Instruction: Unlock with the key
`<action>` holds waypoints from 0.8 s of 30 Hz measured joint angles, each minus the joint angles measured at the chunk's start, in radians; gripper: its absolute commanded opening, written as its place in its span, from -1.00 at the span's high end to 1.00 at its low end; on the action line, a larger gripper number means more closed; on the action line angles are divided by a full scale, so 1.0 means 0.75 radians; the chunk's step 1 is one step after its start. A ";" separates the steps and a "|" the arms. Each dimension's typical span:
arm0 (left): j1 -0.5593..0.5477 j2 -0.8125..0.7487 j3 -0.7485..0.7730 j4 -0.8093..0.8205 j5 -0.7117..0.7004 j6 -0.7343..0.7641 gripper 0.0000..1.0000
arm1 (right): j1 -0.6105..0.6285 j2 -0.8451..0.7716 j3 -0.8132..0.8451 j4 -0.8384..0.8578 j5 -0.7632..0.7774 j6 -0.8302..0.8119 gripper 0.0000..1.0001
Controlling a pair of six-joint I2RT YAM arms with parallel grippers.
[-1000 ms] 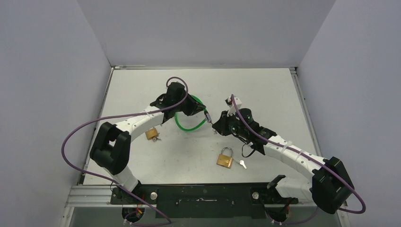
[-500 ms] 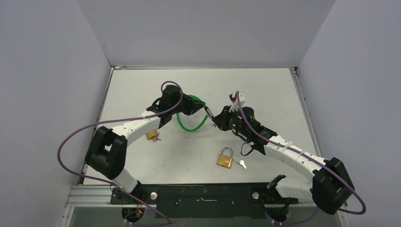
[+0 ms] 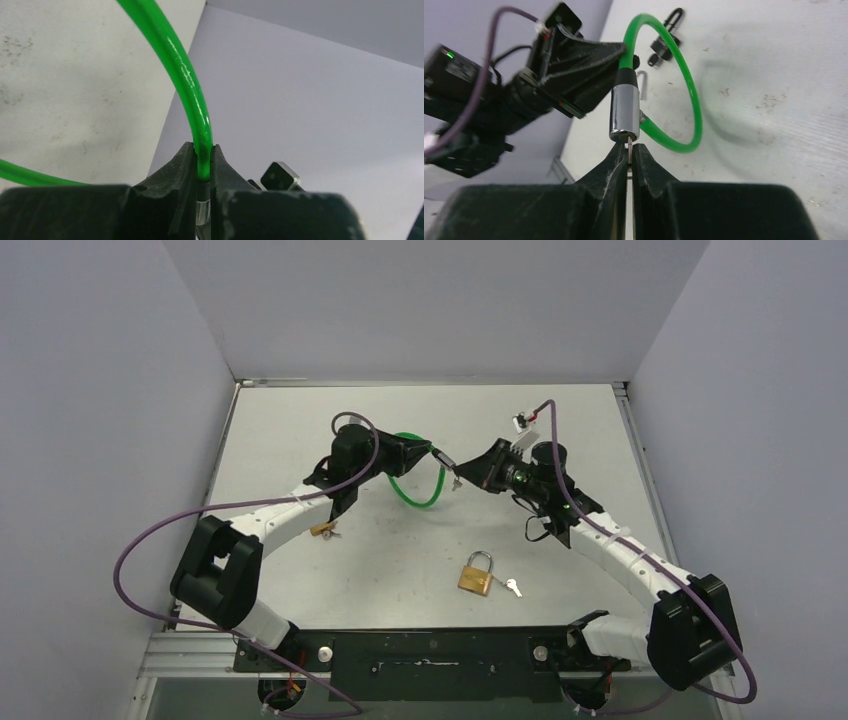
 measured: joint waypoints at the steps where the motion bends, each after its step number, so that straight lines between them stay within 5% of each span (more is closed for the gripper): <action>1: -0.001 -0.013 -0.024 0.044 -0.006 -0.020 1.00 | -0.039 0.000 -0.001 0.033 -0.061 0.064 1.00; 8: -0.005 -0.056 -0.117 0.409 -0.048 -0.156 1.00 | -0.156 0.039 -0.035 0.380 -0.282 0.573 1.00; 18: -0.016 -0.056 -0.129 0.697 -0.064 -0.181 1.00 | -0.167 0.099 -0.167 0.871 -0.302 1.319 1.00; 24: -0.023 -0.052 -0.136 0.758 -0.055 -0.205 1.00 | -0.176 0.087 -0.175 0.877 -0.301 1.394 -0.06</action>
